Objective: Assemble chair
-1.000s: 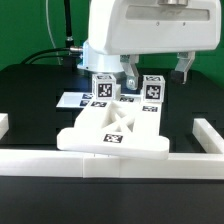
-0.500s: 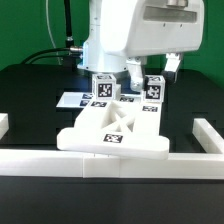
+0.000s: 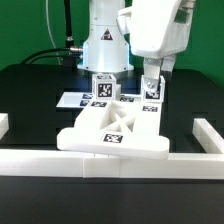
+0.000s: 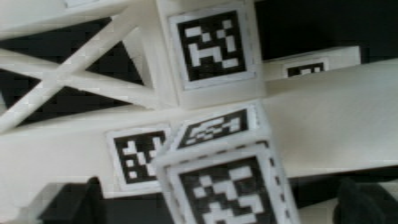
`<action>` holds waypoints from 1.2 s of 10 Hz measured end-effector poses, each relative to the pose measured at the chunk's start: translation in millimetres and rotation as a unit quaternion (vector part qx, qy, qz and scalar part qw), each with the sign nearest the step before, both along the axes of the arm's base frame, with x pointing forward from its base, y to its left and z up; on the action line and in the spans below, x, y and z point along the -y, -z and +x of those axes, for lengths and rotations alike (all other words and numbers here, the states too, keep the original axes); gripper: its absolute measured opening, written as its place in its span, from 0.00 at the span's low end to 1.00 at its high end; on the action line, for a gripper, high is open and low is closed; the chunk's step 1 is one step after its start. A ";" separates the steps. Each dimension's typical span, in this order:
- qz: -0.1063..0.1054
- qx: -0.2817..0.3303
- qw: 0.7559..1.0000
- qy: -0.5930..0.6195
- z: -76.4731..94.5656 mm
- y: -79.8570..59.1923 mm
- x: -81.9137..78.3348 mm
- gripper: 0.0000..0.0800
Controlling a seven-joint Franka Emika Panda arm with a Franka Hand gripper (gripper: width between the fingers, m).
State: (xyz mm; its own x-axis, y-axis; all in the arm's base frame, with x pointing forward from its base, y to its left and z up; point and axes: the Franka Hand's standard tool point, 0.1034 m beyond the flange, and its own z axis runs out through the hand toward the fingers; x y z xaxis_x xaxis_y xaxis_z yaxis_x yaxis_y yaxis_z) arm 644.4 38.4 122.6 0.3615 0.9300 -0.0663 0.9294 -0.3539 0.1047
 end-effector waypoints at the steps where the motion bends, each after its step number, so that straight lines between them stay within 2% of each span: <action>1: -0.008 -0.004 0.999 -0.037 0.1 -0.1 1.7 0.81; 3: -0.016 -0.007 0.997 -0.070 0.3 -0.1 4.9 0.81; 5: -0.017 -0.007 0.998 -0.067 0.3 0.1 7.2 0.48; 6: -0.017 -0.007 0.998 -0.066 0.5 -0.4 8.7 0.35; 10: -0.015 -0.004 0.999 -0.038 0.5 -0.2 10.6 0.35; 12: -0.006 0.007 0.998 0.067 0.2 0.3 11.5 0.35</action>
Offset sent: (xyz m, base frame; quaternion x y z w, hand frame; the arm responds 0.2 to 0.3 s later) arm -0.0013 0.0002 -0.0007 -0.0020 -0.0016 -0.0649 0.9979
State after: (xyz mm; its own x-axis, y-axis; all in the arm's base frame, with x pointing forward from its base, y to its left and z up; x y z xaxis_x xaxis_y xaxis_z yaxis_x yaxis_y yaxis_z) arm 644.5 26.9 122.3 0.4839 0.8722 -0.0711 0.8721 -0.4739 0.1220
